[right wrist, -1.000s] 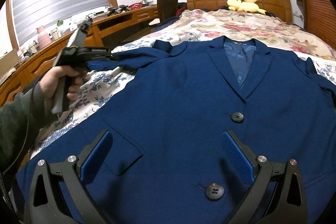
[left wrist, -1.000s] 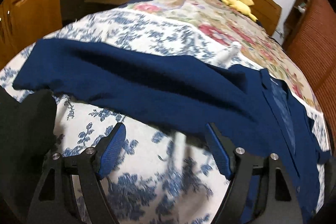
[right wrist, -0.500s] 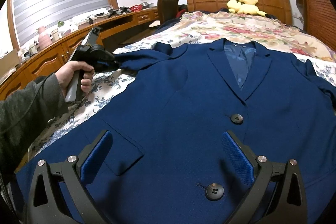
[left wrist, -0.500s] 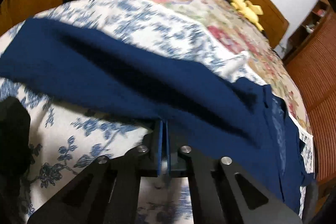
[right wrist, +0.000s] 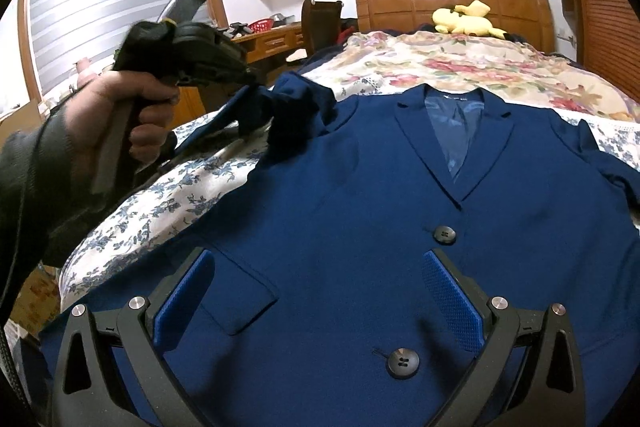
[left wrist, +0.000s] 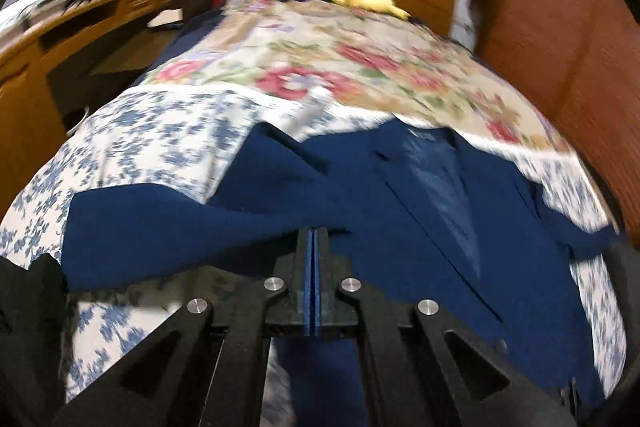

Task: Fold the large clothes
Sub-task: 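Lift the blazer side with its sleeve and fold it over toward the center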

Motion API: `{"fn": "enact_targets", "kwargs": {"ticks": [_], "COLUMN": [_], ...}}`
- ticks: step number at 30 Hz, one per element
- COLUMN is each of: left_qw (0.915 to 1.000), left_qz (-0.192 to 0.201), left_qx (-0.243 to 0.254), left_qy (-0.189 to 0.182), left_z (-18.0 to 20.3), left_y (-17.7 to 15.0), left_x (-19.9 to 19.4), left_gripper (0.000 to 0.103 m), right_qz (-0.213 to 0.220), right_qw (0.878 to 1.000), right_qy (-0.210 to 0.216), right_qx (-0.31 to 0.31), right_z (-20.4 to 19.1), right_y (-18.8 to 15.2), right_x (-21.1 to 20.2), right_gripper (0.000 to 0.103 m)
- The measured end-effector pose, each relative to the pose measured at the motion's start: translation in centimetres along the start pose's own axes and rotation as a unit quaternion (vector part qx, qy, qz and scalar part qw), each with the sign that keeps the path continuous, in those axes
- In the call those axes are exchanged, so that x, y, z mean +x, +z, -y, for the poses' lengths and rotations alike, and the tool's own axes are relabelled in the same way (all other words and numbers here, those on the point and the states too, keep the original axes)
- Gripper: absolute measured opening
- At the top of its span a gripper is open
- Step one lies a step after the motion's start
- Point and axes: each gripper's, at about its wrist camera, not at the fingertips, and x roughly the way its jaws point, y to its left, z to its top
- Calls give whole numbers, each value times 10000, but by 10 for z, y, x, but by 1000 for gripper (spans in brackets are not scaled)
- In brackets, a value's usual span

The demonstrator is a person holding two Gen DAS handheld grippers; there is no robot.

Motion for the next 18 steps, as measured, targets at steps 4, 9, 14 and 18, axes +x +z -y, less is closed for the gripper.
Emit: {"fn": "enact_targets", "kwargs": {"ticks": [4, 9, 14, 18], "left_qw": [9981, 9933, 9920, 9941], "left_qz": [27, 231, 586, 428], "left_qx": [497, 997, 807, 381], "left_qy": [370, 544, 780, 919], "left_z": [19, 24, -1, -38], "left_y": [-8, -7, 3, 3], "left_x": [-10, -27, -36, -20], "left_gripper": [1, 43, 80, 80], "right_qz": [13, -16, -44, -64], "right_qw": [10000, 10000, 10000, 10000], "right_qy": [2, -18, -26, -31], "right_qx": [-2, -49, -46, -40], "right_z": [0, -3, -4, -4], "right_y": [-2, -2, -1, 0], "right_x": [0, 3, 4, 6], "right_gripper": [103, 103, 103, 103]}}
